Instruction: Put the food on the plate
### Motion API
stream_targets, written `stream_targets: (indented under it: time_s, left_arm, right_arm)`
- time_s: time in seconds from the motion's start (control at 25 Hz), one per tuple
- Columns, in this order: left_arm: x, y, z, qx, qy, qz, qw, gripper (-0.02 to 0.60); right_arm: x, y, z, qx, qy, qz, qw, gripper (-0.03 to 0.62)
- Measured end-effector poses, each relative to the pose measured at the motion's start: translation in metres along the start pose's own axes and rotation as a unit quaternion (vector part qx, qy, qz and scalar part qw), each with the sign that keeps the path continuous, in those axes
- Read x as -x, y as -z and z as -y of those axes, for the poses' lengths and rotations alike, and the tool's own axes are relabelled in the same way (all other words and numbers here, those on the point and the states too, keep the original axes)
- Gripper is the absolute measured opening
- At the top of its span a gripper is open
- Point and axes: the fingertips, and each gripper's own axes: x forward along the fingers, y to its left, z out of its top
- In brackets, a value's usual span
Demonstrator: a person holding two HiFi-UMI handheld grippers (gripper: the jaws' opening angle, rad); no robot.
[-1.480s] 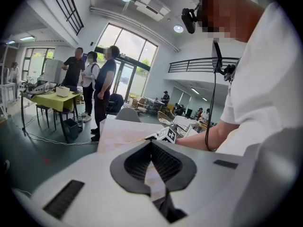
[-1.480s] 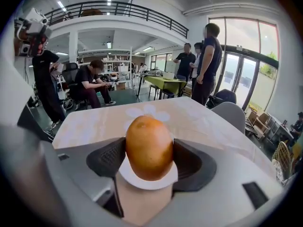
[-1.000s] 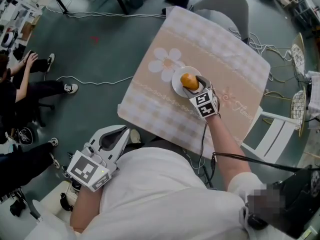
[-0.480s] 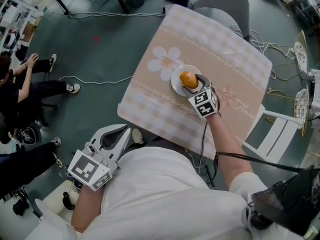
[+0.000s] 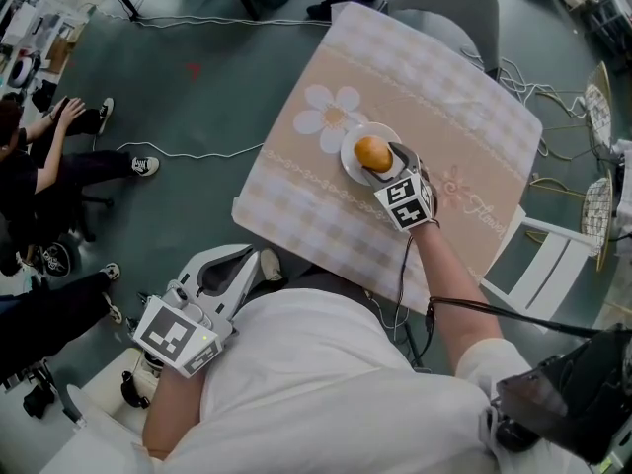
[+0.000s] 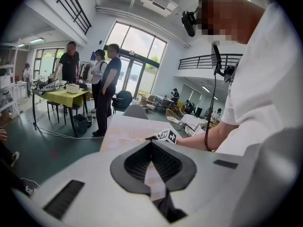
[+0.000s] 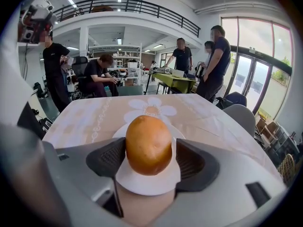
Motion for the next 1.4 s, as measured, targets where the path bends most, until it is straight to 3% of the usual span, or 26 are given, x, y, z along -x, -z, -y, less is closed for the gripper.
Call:
stream_targets:
  time_s: [0.44, 0.8, 0.88, 1.0, 1.4]
  left_arm:
    - [0.035, 0.004, 0.000, -0.014, 0.016, 0.026, 0.9994, 0.009]
    - [0.095, 0.028, -0.006, -0.027, 0.052, 0.046, 0.9972, 0.009]
    - [0.108, 0.036, -0.006, -0.028, 0.065, 0.051, 0.9962, 0.009]
    - [0.131, 0.048, -0.004, -0.028, 0.083, 0.055, 0.9946, 0.009]
    - [0.200, 0.097, 0.005, -0.046, 0.141, 0.048, 0.9878, 0.009]
  right_arm:
    - [0.018, -0.016, -0.010, 0.010, 0.030, -0.005, 0.999, 0.330]
    - [0.090, -0.061, -0.051, -0.018, 0.104, 0.057, 0.993, 0.319]
    - [0.111, -0.072, -0.071, -0.028, 0.116, 0.071, 0.990, 0.240]
    - [0.140, -0.075, -0.108, -0.047, 0.132, 0.072, 0.988, 0.044]
    - [0.197, -0.106, -0.268, -0.055, 0.097, 0.105, 0.988, 0.014]
